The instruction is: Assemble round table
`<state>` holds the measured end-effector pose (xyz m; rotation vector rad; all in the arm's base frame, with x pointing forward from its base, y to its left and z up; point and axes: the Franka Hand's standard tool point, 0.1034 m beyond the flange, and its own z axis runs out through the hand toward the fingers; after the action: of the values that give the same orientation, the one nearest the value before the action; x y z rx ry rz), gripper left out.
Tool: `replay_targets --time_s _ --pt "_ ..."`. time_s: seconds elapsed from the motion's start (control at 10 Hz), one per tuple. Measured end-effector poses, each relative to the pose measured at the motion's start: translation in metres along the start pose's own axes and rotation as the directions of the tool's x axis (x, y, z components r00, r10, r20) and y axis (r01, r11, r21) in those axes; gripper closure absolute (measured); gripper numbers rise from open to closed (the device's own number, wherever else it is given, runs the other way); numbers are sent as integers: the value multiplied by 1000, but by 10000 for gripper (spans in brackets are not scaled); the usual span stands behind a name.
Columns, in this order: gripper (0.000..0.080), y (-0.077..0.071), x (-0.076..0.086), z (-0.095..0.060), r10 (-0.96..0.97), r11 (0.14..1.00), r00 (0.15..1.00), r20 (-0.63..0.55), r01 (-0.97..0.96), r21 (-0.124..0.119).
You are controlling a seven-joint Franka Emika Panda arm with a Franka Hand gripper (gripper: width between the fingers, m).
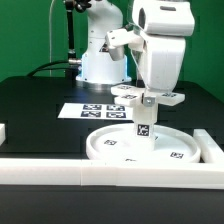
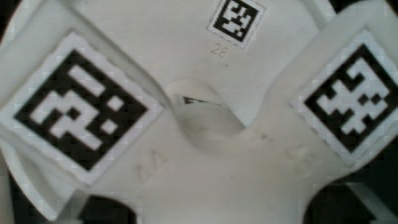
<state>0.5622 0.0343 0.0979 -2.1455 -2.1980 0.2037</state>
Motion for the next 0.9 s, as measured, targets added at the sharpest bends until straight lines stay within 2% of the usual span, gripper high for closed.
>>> replay_targets --time_s 0.4,0.6,0.7,0.8,0.9 --pt "350 1 -3 1 30 1000 1000 0 -30 2" --pt "350 1 -12 1 188 982 982 -1 -188 12" --pt "350 -1 -13 1 325 945 946 -5 -325 26" --pt "349 -2 -12 1 451 892 892 1 -451 27" --pt "349 -3 -10 1 577 816 816 12 -577 35"
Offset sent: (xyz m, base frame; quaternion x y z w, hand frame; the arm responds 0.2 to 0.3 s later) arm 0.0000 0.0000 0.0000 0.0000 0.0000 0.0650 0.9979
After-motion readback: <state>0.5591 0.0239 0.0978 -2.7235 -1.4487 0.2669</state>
